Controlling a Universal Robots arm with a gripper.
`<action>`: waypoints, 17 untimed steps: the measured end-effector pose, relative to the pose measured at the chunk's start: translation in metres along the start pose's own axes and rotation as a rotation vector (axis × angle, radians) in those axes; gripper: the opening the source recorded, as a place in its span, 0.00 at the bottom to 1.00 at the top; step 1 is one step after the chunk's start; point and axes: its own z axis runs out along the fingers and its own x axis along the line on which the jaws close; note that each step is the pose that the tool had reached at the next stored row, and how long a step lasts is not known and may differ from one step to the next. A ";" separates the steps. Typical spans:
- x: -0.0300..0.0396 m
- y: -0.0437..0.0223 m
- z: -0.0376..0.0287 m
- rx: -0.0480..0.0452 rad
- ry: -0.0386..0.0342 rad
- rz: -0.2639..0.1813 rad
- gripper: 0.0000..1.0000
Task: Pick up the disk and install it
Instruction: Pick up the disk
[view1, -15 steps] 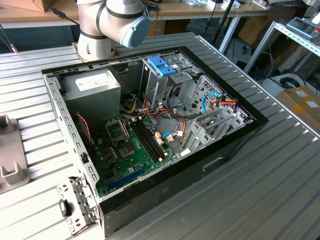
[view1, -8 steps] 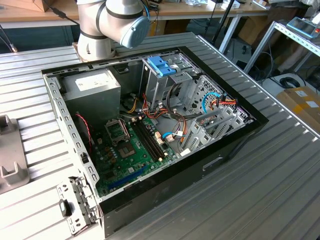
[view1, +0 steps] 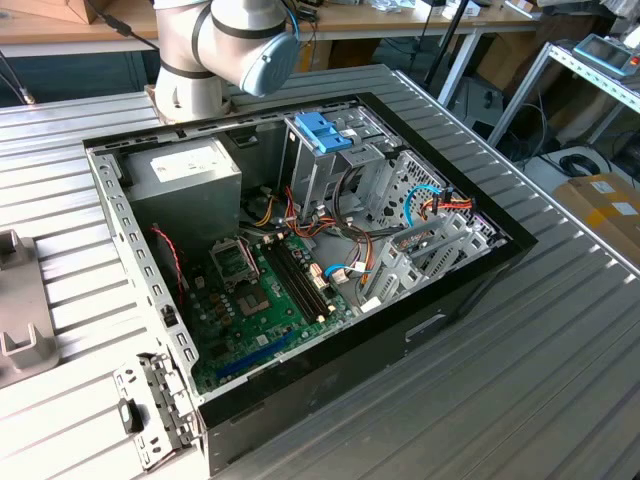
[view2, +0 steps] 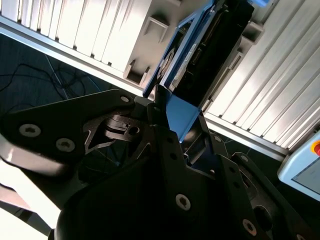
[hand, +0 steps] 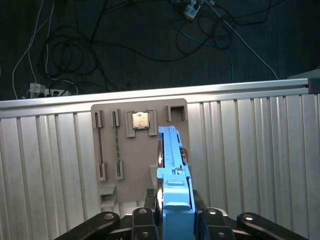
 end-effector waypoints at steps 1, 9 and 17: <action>0.0001 0.0009 0.0002 -0.0001 0.0000 0.000 0.37; 0.0024 0.0231 0.0049 0.0001 -0.0001 0.000 0.37; 0.0038 0.0326 0.0108 0.0004 -0.0001 0.000 0.37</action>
